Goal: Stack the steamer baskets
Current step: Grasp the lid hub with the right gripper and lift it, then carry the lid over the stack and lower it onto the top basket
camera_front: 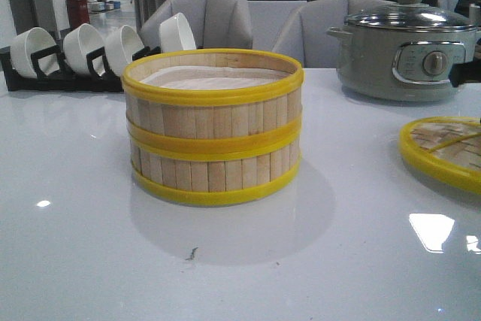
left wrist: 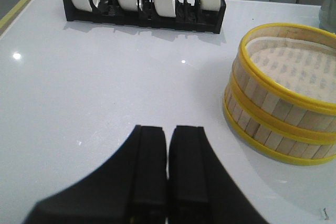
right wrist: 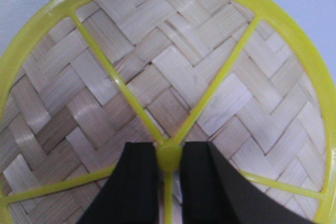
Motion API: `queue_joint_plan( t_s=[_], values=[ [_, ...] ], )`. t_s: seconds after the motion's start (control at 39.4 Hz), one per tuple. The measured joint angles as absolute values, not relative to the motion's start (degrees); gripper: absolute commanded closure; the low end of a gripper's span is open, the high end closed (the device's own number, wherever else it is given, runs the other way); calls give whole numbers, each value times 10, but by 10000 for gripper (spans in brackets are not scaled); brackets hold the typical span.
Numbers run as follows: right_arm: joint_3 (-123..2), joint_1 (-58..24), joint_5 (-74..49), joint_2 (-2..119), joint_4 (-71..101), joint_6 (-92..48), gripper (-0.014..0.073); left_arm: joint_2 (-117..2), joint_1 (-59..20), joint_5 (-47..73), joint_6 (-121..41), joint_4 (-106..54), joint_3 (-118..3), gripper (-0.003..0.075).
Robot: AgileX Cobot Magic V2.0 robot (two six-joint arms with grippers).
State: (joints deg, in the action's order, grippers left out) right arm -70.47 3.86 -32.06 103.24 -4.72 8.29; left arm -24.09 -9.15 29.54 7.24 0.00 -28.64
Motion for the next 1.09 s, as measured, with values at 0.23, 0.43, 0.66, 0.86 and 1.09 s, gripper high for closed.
queue_joint_plan(
  t_s=[0.23, 0.43, 0.66, 0.86, 1.09],
  values=[
    [-792, -31, -380, 975, -47, 83, 558, -241, -91, 295, 72, 0, -286, 633],
    [-919, -118, -472, 969, -47, 83, 558, -241, -91, 295, 72, 0, -286, 633],
    [-1057, -242, -548, 1024, -47, 83, 558, -241, -91, 295, 72, 0, -286, 633],
    [-1177, -322, -611, 1123, -45, 83, 558, -241, -91, 295, 72, 0, -286, 633],
    [-1271, -344, -668, 1209, -43, 83, 558, -241, -91, 295, 72, 0, -286, 633]
  ],
)
